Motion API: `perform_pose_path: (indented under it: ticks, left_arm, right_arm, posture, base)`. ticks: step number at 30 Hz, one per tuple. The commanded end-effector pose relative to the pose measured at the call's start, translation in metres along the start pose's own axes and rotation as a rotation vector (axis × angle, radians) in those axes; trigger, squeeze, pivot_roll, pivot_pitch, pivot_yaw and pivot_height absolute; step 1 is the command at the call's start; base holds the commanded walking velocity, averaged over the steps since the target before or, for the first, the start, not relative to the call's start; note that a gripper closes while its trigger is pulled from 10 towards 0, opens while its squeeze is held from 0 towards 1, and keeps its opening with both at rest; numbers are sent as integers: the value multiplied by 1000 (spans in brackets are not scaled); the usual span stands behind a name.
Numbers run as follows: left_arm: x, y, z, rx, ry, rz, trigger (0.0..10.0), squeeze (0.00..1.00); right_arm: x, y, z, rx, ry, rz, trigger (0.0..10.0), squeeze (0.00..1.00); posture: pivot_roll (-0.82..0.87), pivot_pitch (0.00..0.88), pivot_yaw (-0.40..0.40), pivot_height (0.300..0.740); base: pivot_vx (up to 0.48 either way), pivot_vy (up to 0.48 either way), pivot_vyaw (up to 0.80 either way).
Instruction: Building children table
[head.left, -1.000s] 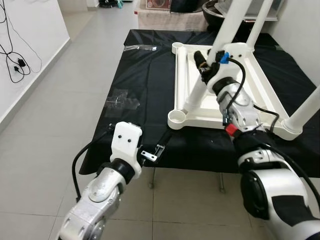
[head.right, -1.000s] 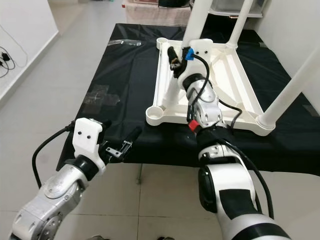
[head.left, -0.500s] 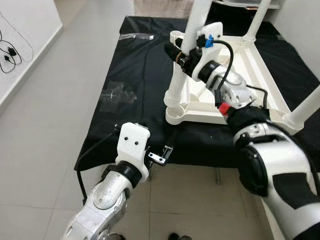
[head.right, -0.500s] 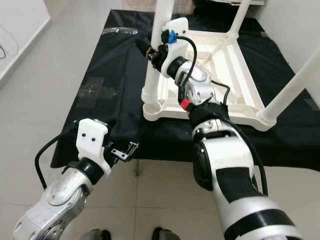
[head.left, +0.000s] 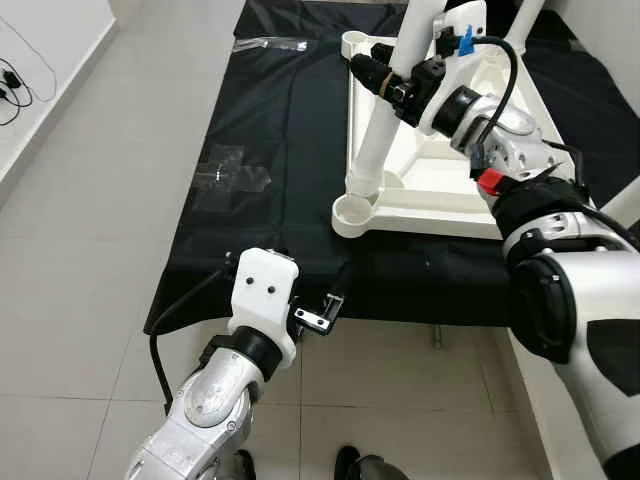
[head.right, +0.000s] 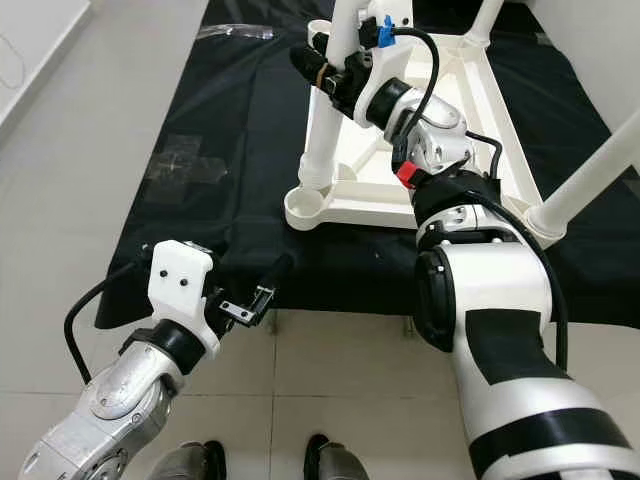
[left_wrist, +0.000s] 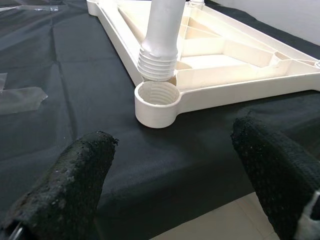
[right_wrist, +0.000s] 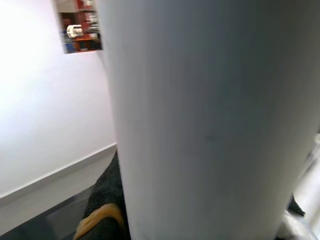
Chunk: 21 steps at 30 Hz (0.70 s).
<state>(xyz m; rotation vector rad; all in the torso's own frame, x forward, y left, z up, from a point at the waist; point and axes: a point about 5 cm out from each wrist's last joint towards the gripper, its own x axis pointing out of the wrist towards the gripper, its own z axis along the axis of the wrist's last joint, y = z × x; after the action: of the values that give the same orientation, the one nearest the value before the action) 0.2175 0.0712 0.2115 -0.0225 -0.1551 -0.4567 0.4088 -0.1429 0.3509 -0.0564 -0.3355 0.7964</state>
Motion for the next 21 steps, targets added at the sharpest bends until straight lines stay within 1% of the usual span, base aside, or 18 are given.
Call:
perform_pose_path:
  ticks: [1, 2, 6, 7, 10, 21]
  left_arm:
    - [-2, -3, -3, 1, 22, -11, 10000, 0]
    - [-1, -4, -3, 5, 24, -15, 10000, 0]
    - [0, -4, -4, 3, 25, -16, 10000, 0]
    - [0, -4, -3, 3, 23, -19, 10000, 0]
    - [-1, -4, -3, 8, 23, -19, 10000, 0]
    - [-2, -4, -3, 11, 21, -18, 10000, 0]
  right_arm:
    - [-2, 1, -3, 28, 21, 59, 10000, 0]
    - [-2, 6, -5, 39, 18, 129, 10000, 0]
    - [-2, 9, -7, 53, 17, 175, 10000, 0]
    - [-2, 12, -7, 70, 9, 233, 10000, 0]
    - [-2, 13, -6, 64, 4, 245, 10000, 0]
    - [-6, 14, -12, 39, 58, 304, 10000, 0]
  posture:
    - [130, 266, -64, 740]
    - [131, 264, -63, 740]
    - [135, 260, -64, 740]
    - [140, 257, -65, 740]
    - [141, 252, -65, 740]
    - [135, 243, -64, 740]
  base:
    - [0, 0, 0]
    - [0, 0, 0]
    - [0, 0, 0]
    - [0, 0, 0]
    - [0, 0, 0]
    - [0, 0, 0]
